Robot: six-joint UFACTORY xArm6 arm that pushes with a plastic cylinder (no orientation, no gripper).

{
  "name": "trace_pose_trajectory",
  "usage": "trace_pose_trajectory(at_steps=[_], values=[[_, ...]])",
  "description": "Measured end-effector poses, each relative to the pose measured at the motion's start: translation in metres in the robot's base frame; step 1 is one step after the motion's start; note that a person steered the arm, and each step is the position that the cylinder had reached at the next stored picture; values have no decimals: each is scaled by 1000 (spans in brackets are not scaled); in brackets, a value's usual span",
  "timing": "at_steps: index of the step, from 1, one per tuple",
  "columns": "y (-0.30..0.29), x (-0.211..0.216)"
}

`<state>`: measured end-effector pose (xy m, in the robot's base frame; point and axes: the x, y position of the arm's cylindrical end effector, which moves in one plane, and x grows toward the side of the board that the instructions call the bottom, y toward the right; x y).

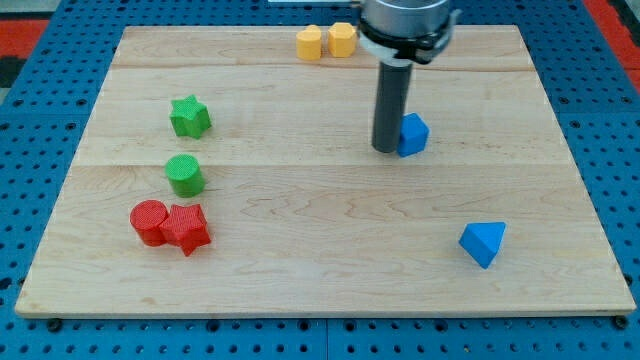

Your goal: Move the blue triangle towards the blue cube

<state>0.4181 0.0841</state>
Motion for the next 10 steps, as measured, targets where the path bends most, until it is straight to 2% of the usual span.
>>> trace_pose_trajectory(at_steps=[2,3,4,5,6,7,8,10], values=[[42,-17],[53,51],[98,90],[96,132],[98,146],[123,178],[76,193],[70,82]])
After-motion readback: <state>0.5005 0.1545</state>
